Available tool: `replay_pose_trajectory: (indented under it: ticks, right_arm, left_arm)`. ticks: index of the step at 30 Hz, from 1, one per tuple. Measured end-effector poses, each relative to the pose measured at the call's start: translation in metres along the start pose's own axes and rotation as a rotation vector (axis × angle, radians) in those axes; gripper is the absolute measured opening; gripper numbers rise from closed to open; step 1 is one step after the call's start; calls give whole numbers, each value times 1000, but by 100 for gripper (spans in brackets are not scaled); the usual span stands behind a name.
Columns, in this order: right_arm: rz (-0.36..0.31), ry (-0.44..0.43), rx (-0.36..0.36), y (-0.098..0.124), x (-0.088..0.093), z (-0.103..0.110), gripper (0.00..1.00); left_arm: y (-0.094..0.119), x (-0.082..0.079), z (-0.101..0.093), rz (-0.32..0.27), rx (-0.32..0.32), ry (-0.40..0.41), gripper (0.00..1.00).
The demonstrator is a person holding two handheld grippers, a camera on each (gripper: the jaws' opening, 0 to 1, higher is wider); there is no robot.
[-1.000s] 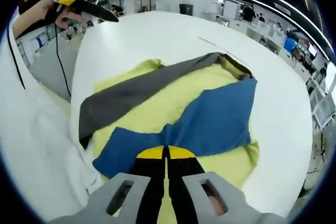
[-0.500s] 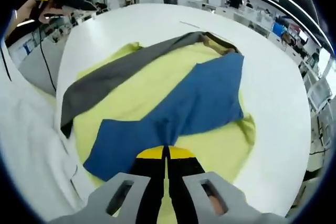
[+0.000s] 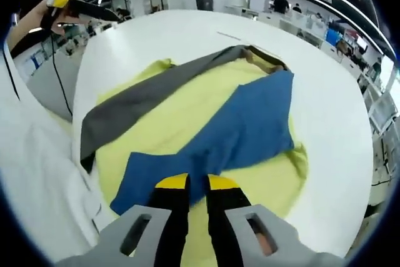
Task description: Fold the garment on the visible template until the final outline fits inside the template.
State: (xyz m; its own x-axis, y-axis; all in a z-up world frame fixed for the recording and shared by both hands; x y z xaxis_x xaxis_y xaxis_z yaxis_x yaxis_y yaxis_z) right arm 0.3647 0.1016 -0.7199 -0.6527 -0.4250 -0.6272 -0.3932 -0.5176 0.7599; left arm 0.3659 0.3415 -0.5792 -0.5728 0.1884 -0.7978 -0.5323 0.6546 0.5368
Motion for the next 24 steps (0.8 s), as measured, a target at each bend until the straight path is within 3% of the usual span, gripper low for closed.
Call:
replay_pose_trajectory:
  ticks: [14,24]
  right_arm:
    - [-11,17,-61,-3,-9,32,26]
    - [17,99,-129,-12,-6,60,27]
  left_arm:
    - [6,3,5,-19,-17,16,95]
    - [14,9,5,-22,-39,27,95]
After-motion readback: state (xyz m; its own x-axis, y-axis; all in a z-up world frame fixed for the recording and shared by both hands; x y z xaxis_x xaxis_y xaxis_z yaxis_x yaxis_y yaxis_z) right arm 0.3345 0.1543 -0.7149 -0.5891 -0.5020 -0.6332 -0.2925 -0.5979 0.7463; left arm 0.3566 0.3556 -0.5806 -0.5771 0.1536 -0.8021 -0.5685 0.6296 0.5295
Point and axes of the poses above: the point that each gripper's makers call its tool centre point, and the gripper's own axes: y roughly backward along the fingers, z roughly to its left, x roughly out of its underside, the point moved 3 cm from there along y, roughly backward along the fingers, and after that the axes turned 13 degrees about -y, right-handed, at the moved point
